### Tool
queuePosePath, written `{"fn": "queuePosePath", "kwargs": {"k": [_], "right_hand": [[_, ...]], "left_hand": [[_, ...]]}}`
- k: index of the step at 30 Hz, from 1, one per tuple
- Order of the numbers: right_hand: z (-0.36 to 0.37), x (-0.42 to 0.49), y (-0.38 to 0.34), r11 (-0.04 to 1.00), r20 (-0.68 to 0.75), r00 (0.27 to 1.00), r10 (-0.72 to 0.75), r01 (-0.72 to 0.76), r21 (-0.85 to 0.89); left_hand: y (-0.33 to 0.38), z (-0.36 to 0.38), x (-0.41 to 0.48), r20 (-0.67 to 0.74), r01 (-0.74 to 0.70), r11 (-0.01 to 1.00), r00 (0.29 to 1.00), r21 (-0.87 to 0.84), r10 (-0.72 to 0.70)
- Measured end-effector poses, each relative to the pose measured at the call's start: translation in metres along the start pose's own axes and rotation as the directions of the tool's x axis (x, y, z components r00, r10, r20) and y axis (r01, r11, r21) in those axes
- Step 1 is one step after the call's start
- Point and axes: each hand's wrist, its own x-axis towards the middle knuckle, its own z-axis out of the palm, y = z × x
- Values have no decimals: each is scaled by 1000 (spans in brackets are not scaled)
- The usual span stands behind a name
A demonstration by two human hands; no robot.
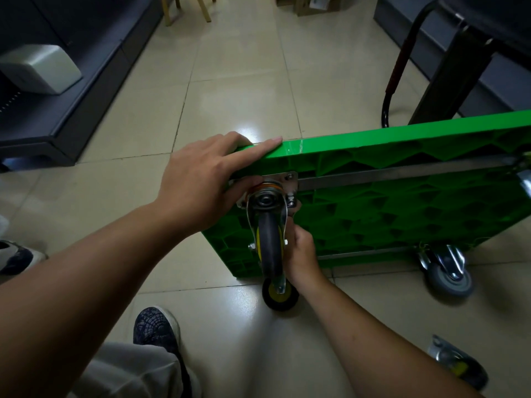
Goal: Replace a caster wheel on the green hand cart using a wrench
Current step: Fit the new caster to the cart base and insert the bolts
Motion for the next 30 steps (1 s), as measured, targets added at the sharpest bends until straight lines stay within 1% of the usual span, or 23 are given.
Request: {"fn": "queuePosePath", "kwargs": {"k": [3,5,7,9,10,11,12,13,14,15,16,17,18,19,20,21,22,23,24,25,26,27,30], "right_hand": [[-7,3,5,993,20,1000,-22,24,-112],[-14,4,5,970,20,998,-67,70,-232],[-26,4,-5,913,10,991,-133,126,-389],[-42,5,-24,800,36,981,-191,177,-574],[-51,5,-38,699,65,977,-205,193,-688],[-59,4,-52,550,89,971,-221,199,-811],[-66,2,-66,360,107,962,-251,196,-912],[-70,0,-80,171,123,946,-299,180,-969],[-71,-2,-93,16,143,923,-356,159,-987],[-69,-3,-105,-116,177,895,-409,141,-983],[-67,-5,-115,-229,225,861,-456,131,-965],[-64,-6,-121,-308,278,828,-486,135,-942],[-64,-9,-124,-346,321,805,-499,155,-925],[-67,-13,-123,-347,350,788,-507,185,-919],[-73,-16,-118,-304,362,772,-522,229,-925],[-79,-20,-108,-201,350,757,-552,286,-937],[-85,-25,-95,-16,293,771,-566,344,-939],[-86,-30,-82,234,207,820,-534,378,-896],[-82,-34,-68,480,123,873,-472,371,-795],[-74,-36,-54,654,57,911,-409,336,-678],[-64,-38,-41,753,13,932,-361,300,-586],[-52,-40,-31,804,-11,943,-332,277,-525],[-20,-42,-12,894,-99,959,-266,207,-397]], "left_hand": [[1,0,0,-1,4,1000,1000,8,-4],[1,0,0,-1,1,1000,1000,14,-1],[0,1,0,-2,1,1000,1000,12,0],[-1,1,0,-2,2,1000,1000,8,-2],[-1,1,0,-1,1,1000,1000,4,-1],[-1,1,0,1,0,1000,1000,-2,0],[0,0,0,5,0,1000,1000,-9,0],[0,1,0,11,1,1000,1000,-15,-1],[0,1,1,17,3,1000,1000,-17,-3],[0,1,1,20,6,1000,1000,-18,-6],[0,1,1,21,8,1000,1000,-20,-8],[0,1,1,20,8,1000,1000,-23,-8],[-1,0,2,20,7,1000,1000,-26,-6],[-1,0,2,21,4,1000,1000,-28,-4],[0,0,2,24,3,1000,1000,-28,-2],[0,0,1,27,1,1000,1000,-27,0],[0,1,1,26,0,1000,1000,-24,1],[0,1,1,22,-2,1000,1000,-21,3],[0,2,1,18,-3,1000,1000,-19,3],[-1,2,1,13,-3,1000,1000,-18,3],[-2,2,2,10,-4,1000,1000,-17,4],[-2,2,2,9,-5,1000,1000,-14,5],[-1,2,1,2,-6,1000,1000,-13,6]]}}
